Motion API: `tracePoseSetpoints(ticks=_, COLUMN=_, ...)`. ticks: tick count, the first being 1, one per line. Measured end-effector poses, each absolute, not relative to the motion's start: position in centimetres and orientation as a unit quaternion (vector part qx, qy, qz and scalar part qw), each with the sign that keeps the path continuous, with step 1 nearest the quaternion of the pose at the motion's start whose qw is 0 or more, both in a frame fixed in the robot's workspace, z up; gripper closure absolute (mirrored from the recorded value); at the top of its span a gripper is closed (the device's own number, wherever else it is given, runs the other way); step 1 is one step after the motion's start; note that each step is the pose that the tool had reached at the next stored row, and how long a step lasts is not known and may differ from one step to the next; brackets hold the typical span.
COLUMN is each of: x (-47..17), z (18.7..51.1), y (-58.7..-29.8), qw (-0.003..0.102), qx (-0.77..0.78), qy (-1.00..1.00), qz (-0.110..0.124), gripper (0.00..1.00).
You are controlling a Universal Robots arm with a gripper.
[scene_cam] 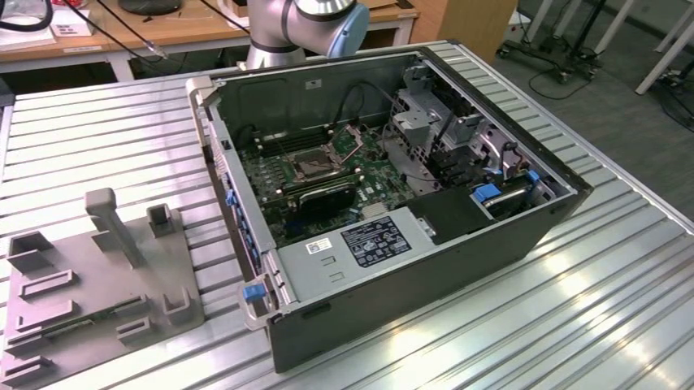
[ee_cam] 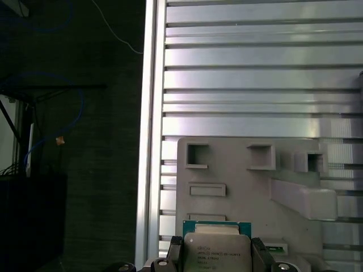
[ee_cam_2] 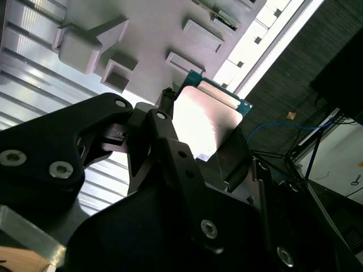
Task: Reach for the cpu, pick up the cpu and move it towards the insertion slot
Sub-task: 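Pick up the cpu and move it towards the insertion slot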
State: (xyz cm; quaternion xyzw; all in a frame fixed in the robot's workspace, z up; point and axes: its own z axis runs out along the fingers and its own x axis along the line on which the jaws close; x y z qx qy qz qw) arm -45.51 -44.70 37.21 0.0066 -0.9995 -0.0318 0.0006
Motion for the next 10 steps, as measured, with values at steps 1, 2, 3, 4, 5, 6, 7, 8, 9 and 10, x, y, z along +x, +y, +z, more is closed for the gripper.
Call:
tracePoseSetpoints(ticks=1, x=-45.5, z=37.22, y=-44.7, qw=0.001, qx=0.007, qy=-0.999, qz=-0.032, gripper=0.45)
tracePoseSetpoints(ticks=2, x=-45.46, z=37.22, y=-44.7, qw=0.001, qx=0.007, qy=-0.999, qz=-0.032, gripper=0.45)
tracePoseSetpoints(ticks=3, x=-45.42, z=37.23, y=-44.7, qw=0.001, qx=0.007, qy=-0.999, qz=-0.032, gripper=0.45)
tracePoseSetpoints(ticks=4, x=-45.37, z=37.21, y=-44.7, qw=0.001, qx=0.007, qy=-0.999, qz=-0.032, gripper=0.45)
tracePoseSetpoints(ticks=5, x=-45.32, z=37.21, y=-44.7, qw=0.001, qx=0.007, qy=-0.999, qz=-0.032, gripper=0.45)
tracePoseSetpoints(ticks=6, x=-45.26, z=37.22, y=-44.7, qw=0.001, qx=0.007, qy=-0.999, qz=-0.032, gripper=0.45)
tracePoseSetpoints(ticks=7, x=-45.2, z=37.21, y=-44.71, qw=0.001, qx=0.007, qy=-0.999, qz=-0.032, gripper=0.45)
tracePoseSetpoints(ticks=8, x=-45.12, z=37.21, y=-44.7, qw=0.001, qx=0.007, qy=-0.999, qz=-0.032, gripper=0.45)
tracePoseSetpoints(ticks=9, x=-45.06, z=37.21, y=-44.7, qw=0.001, qx=0.007, qy=-0.999, qz=-0.032, gripper=0.45)
tracePoseSetpoints(ticks=10, x=-45.0, z=37.21, y=-44.7, qw=0.001, qx=0.007, qy=-0.999, qz=-0.032, gripper=0.45)
